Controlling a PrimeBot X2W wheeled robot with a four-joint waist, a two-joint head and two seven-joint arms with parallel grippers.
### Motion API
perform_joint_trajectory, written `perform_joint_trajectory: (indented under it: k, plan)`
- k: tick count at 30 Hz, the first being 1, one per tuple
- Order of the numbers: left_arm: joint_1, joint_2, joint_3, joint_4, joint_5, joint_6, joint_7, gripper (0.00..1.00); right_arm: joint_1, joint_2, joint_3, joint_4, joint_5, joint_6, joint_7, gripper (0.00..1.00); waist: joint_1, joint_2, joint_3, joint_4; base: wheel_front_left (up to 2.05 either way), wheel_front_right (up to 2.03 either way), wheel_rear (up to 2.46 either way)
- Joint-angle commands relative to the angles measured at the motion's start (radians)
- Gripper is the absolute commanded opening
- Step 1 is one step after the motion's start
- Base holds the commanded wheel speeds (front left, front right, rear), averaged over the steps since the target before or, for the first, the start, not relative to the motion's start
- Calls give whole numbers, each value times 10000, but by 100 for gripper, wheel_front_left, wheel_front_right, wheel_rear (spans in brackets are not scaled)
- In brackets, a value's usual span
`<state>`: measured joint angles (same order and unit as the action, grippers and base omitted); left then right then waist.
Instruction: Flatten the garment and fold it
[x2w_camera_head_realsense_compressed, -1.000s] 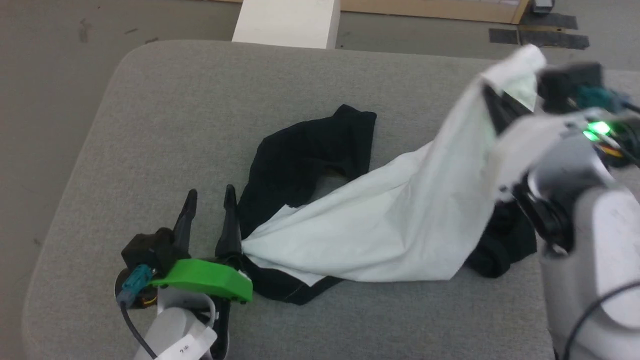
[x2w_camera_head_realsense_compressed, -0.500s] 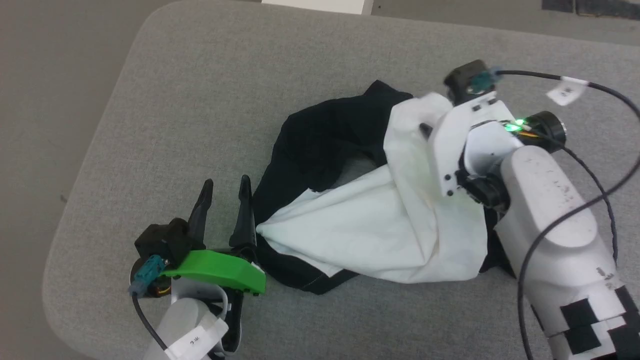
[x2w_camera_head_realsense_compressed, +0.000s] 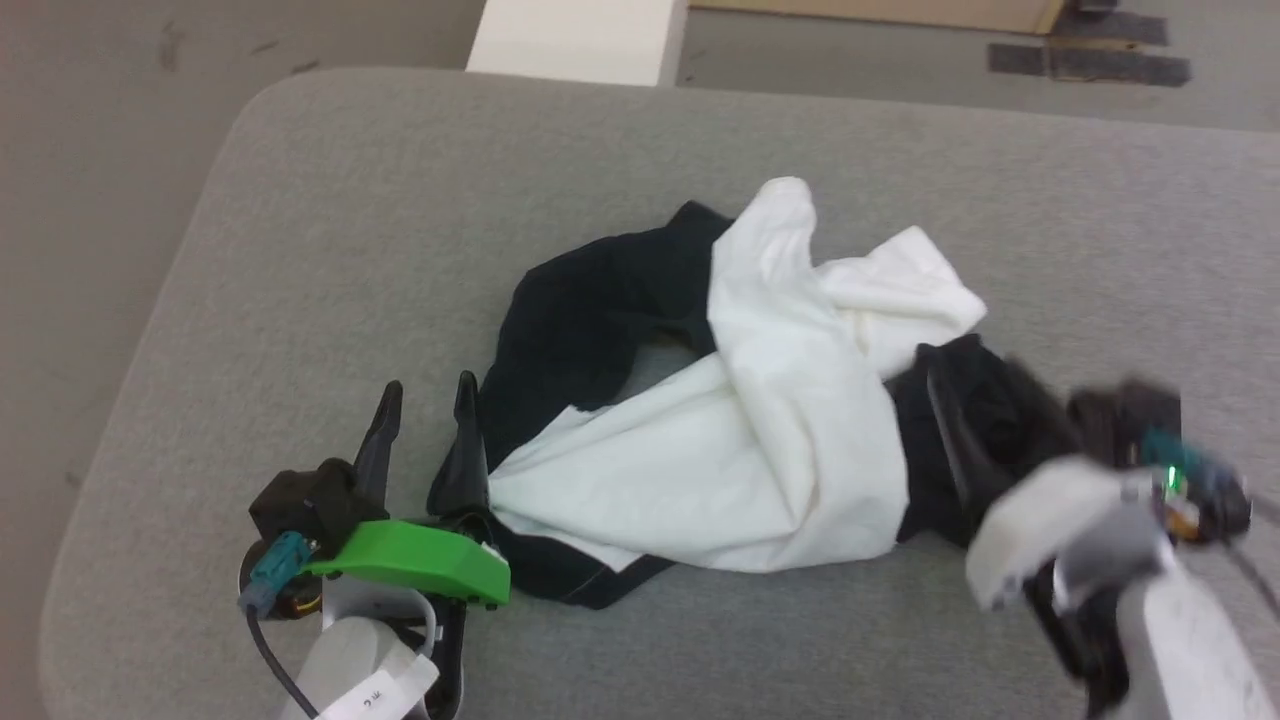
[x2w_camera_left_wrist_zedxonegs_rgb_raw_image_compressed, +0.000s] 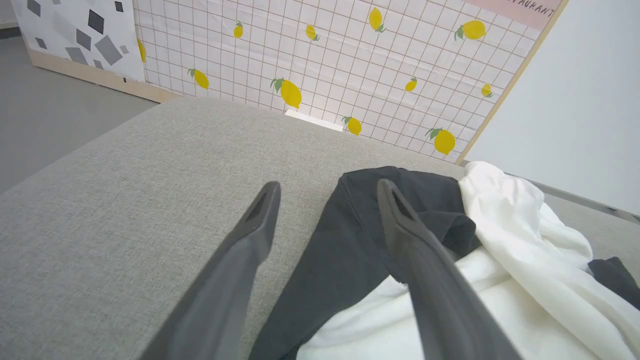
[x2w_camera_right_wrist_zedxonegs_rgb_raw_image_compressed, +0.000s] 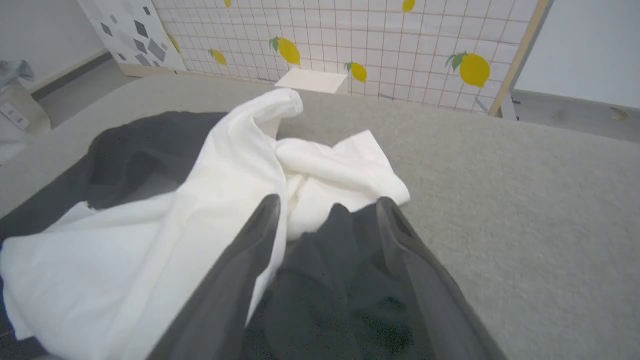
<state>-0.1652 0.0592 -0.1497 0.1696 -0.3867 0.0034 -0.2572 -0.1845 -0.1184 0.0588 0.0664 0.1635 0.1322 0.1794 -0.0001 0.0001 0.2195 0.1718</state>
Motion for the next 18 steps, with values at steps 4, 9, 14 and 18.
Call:
perform_joint_trajectory:
  k: [4, 9, 14, 18]
  plan:
    - [57, -36, 106, -66, 230, -36, -45, 100, 1170, 442, -129, 3, -410, -15, -130, 100, 1, -1, -324, -465, 0, 0, 0]
    - [-49, -48, 68, -92, 245, -100, -45, 100, 852, 618, -304, 835, -881, -15, 629, 100, 1, -1, -186, -312, 0, 0, 0]
    - [-74, -62, 40, -69, 196, -137, -45, 100, 199, 673, -672, 1651, -1247, -15, 2176, 100, 1, -1, 23, -102, 0, 0, 0]
    - [-68, -70, 72, -50, 157, -116, -45, 100, -130, 678, -694, 2078, -1370, -15, 3465, 0, 1, -1, 98, -67, 0, 0, 0]
